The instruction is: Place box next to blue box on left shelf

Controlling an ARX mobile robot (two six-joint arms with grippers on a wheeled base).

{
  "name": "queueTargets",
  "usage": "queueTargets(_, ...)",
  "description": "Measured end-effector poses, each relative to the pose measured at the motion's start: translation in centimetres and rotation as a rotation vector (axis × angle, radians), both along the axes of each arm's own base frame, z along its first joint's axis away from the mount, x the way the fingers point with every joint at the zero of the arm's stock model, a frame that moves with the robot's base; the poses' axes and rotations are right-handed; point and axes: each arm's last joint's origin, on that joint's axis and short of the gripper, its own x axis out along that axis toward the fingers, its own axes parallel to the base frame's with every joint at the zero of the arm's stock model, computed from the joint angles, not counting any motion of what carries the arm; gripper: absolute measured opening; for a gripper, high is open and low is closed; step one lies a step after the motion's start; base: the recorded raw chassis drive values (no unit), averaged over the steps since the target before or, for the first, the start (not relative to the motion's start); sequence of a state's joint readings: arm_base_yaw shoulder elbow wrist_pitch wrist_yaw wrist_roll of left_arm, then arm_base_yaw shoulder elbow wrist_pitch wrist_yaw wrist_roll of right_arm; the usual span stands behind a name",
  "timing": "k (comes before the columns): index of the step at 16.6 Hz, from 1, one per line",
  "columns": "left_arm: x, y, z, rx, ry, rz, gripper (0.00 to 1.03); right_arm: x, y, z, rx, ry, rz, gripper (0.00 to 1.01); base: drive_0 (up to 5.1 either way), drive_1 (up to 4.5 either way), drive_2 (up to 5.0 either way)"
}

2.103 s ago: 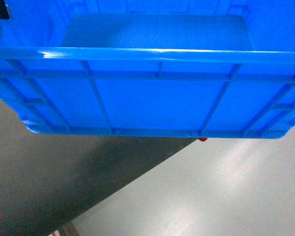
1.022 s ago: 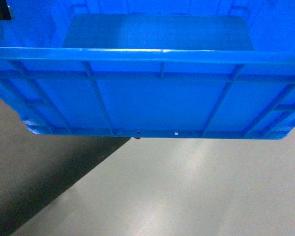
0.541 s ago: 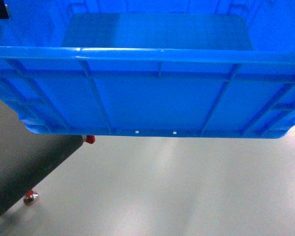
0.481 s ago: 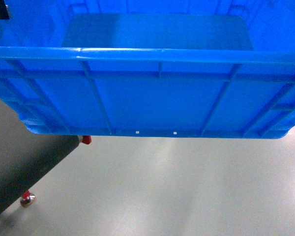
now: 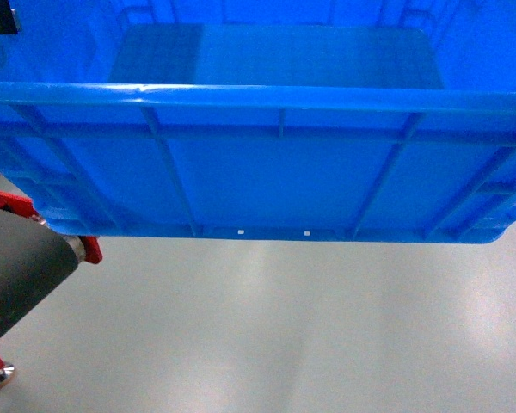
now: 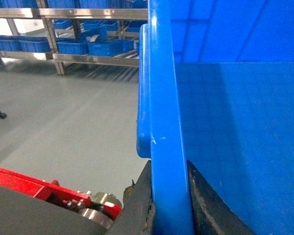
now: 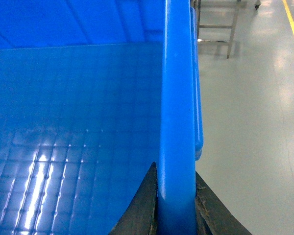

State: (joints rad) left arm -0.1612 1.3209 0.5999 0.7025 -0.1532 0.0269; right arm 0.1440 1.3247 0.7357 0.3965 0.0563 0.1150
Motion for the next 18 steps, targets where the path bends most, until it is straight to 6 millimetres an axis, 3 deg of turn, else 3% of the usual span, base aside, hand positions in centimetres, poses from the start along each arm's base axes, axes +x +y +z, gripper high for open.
queueTargets(17, -0.01, -0.05, -0.03, 0.000, 0.003, -0.001, 0.10, -0.07, -0.05, 0.03, -0.001, 0.003, -0.005, 0.09, -1.6, -1.56, -1.6)
queueTargets(18, -0.06, -0.03, 0.06, 0.000, 0.000, -0.001, 0.10, -0.10, -0.04, 0.15, 0.000, -0.005, -0.004, 0.09, 0.2, 4.23, -3.9)
